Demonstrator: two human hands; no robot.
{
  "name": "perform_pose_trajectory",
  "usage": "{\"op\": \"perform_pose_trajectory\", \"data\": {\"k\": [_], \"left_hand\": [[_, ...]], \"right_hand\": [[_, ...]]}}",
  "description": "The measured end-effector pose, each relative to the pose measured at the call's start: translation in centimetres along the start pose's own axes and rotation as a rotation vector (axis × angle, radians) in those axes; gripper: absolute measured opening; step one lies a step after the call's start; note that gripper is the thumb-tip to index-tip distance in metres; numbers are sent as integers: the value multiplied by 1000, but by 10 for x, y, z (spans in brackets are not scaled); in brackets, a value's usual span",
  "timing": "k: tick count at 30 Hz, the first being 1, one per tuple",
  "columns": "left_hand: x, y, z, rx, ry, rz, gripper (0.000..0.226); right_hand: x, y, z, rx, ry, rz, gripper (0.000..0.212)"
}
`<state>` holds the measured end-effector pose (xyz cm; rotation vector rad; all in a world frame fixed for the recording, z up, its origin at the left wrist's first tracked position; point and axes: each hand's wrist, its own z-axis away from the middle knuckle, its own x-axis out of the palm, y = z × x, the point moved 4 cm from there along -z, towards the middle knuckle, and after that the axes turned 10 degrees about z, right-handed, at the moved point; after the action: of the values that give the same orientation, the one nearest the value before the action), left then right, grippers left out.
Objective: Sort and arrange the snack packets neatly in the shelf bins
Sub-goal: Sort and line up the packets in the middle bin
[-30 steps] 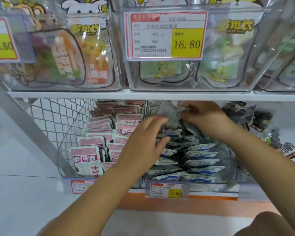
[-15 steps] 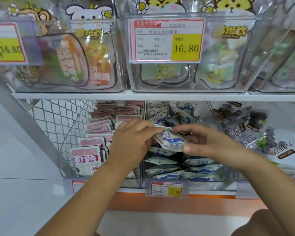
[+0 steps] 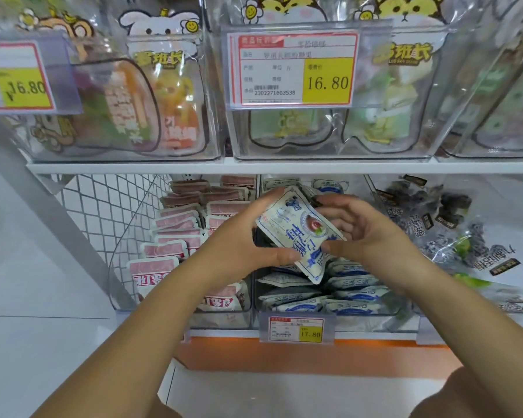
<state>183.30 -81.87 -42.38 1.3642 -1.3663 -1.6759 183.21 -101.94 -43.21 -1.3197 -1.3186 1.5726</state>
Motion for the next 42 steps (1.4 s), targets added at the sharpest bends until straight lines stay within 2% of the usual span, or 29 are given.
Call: {"op": "perform_pose_trajectory", "data": {"k": [3, 5, 8, 10, 11, 13, 14, 16, 18, 19, 21, 26, 29, 30, 34, 36, 38, 42], "left_hand": [[0, -4, -5, 30, 145, 101, 67], [3, -9, -8, 33, 198, 208, 66], [7, -13, -8, 26, 261, 293, 71], [4, -8, -4, 45, 279, 96, 76], [1, -6, -2, 65, 284, -67, 72], [-1, -6, 4, 125, 240, -362, 54], [-1, -6, 6, 171, 199, -458, 44], [2, -12, 8, 256, 133, -574, 33], [4, -18, 8, 287, 105, -637, 33], [5, -19, 7, 301, 99, -663, 34], [4, -18, 7, 324, 108, -694, 34], [5, -19, 5, 331, 121, -698, 26], [8, -18, 3, 348, 112, -734, 30], [8, -16, 2, 350, 94, -765, 33], [16, -2, -12, 298, -69, -925, 48], [28, 7, -26, 247, -178, -873, 53], [44, 9, -40, 186, -265, -810, 51], [55, -13, -57, 48, -377, -1079, 36]], "right_hand": [[3, 0, -2, 22, 7, -15, 71], [8, 4, -2, 86, -11, -2, 69], [9, 4, -5, 168, 19, -5, 50], [-8, -3, -13, 148, 168, -64, 43], [-20, -9, -18, 129, 259, -7, 43], [-37, -18, -30, 123, 368, 242, 36], [-38, -19, -36, 142, 364, 390, 34], [-28, -17, -53, 160, 236, 647, 39], [-6, -14, -67, 102, -20, 855, 41], [5, -11, -72, 52, -138, 937, 40], [20, 0, -82, -4, -263, 1033, 38], [29, 19, -100, 115, -396, 1042, 44], [29, 11, -100, 95, -492, 1076, 47], [23, 6, -98, 83, -489, 1045, 45], [-26, -14, -86, 57, -292, 929, 24], [-42, -15, -83, 68, -302, 1014, 16], [-38, -10, -81, 78, -388, 1125, 15], [-19, 7, -87, -32, -455, 1437, 30]]}}
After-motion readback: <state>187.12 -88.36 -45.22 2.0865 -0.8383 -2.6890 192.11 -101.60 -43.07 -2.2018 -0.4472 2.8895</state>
